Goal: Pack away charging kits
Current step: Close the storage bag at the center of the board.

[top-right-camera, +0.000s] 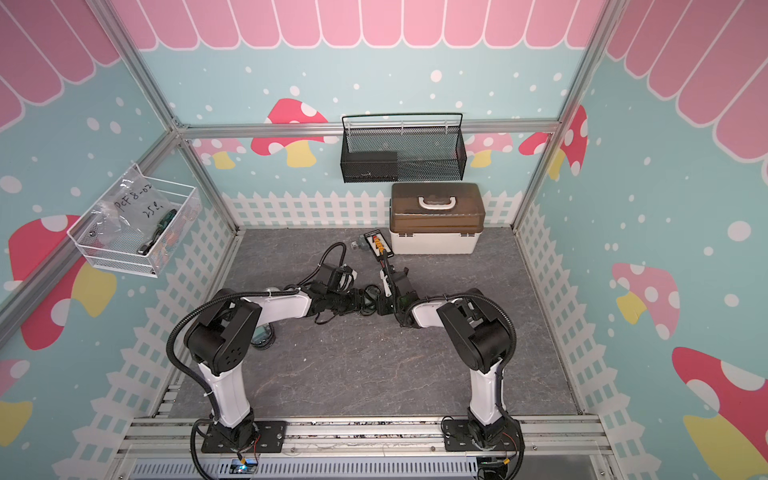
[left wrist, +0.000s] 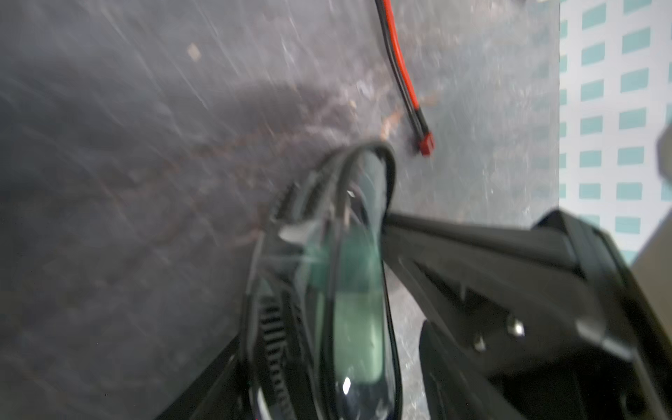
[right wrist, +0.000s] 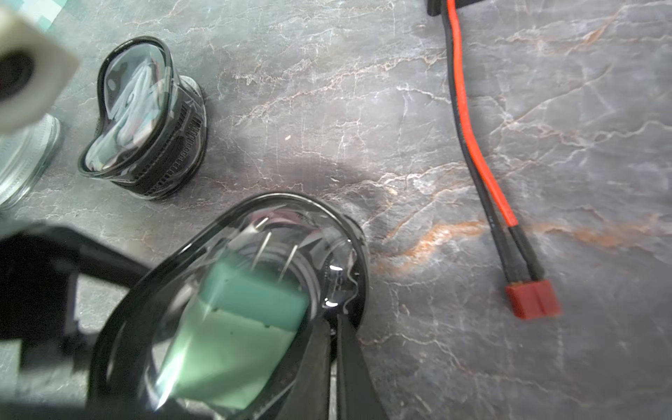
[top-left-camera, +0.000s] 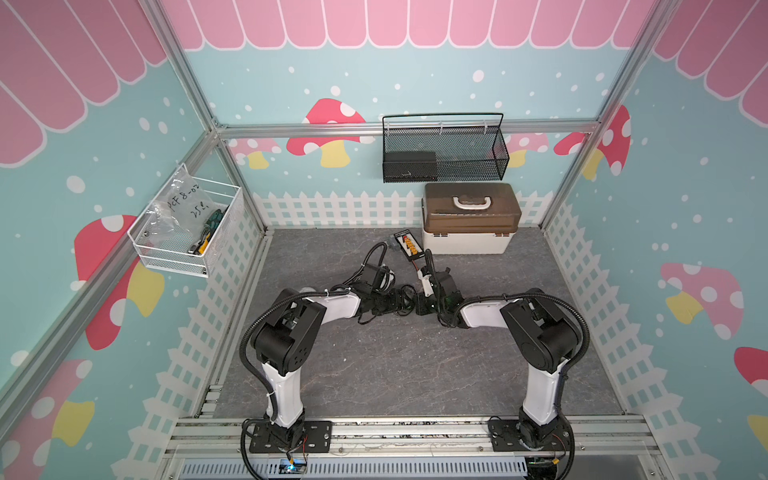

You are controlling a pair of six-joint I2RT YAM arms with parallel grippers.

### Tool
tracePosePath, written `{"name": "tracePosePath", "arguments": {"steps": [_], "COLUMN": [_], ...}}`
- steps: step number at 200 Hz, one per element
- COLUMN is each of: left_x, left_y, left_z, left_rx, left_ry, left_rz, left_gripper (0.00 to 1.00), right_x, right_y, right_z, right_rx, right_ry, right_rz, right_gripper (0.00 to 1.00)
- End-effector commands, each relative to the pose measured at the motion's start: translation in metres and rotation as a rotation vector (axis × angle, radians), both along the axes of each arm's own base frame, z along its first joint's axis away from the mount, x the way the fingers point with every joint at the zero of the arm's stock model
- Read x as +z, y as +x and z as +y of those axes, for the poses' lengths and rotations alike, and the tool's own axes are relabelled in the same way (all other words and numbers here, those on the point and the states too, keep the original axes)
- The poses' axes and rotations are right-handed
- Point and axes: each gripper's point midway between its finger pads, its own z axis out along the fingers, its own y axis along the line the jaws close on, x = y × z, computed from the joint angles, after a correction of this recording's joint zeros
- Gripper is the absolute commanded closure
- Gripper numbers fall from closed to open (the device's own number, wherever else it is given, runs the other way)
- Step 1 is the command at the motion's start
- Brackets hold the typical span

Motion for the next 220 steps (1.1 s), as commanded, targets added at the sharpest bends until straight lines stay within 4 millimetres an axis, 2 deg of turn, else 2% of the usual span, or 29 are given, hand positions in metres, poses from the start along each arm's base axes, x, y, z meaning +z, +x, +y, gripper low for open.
{"name": "tracePosePath", "arguments": {"steps": [1,24,42,66,69,76,92,118,139,141,148,181,220], "left_x": [0.004,0.005,0.007,0.007,0.006,0.006,0.005,0.011,0.019,0.019,0.019,0.009,-0.003], "left_y": [-0.01,-0.012,-0.018,-0.03,-0.032,-0.035,-0.04,-0.039,-0.037,-0.036,-0.036,-0.026,-0.013], "left_z": [-0.006,-0.01,-0.017,-0.03,-0.031,-0.032,-0.025,0.008,0.032,0.033,0.036,0.042,0.023], "left_rx": [-0.007,0.0,0.002,0.012,0.013,0.023,0.063,0.185,0.256,0.258,0.262,0.273,0.224], "left_ry": [-0.027,-0.045,-0.073,-0.109,-0.112,-0.12,-0.119,-0.056,-0.014,-0.011,-0.004,-0.048,-0.095], "left_rz": [-0.002,-0.004,-0.007,-0.01,-0.01,-0.009,-0.015,-0.049,-0.065,-0.064,-0.058,-0.008,0.063], "left_gripper": [0.3,0.3,0.3,0.28,0.28,0.25,0.15,0.03,0.01,0.01,0.01,0.02,0.09], "right_x": [-0.033,-0.035,-0.032,-0.031,-0.02,-0.015,-0.012,-0.015,-0.015,-0.026,-0.03,-0.038,-0.044], "right_y": [-0.02,-0.024,-0.028,-0.033,-0.032,-0.032,-0.034,-0.035,-0.032,-0.035,-0.034,-0.033,-0.035], "right_z": [-0.02,-0.021,-0.023,-0.019,-0.017,-0.013,-0.008,-0.007,-0.007,-0.008,-0.007,-0.005,-0.007], "right_rx": [0.003,-0.002,-0.022,-0.036,-0.036,-0.032,-0.018,-0.011,-0.01,-0.01,-0.008,0.002,0.005], "right_ry": [-0.088,-0.077,-0.064,-0.015,0.007,0.031,0.063,0.055,0.045,0.032,0.028,0.019,0.005], "right_rz": [0.103,0.127,0.154,0.207,0.192,0.198,0.215,0.229,0.223,0.246,0.254,0.273,0.278], "right_gripper": [0.91,0.87,0.76,0.66,0.65,0.64,0.64,0.65,0.67,0.67,0.68,0.73,0.78]}}
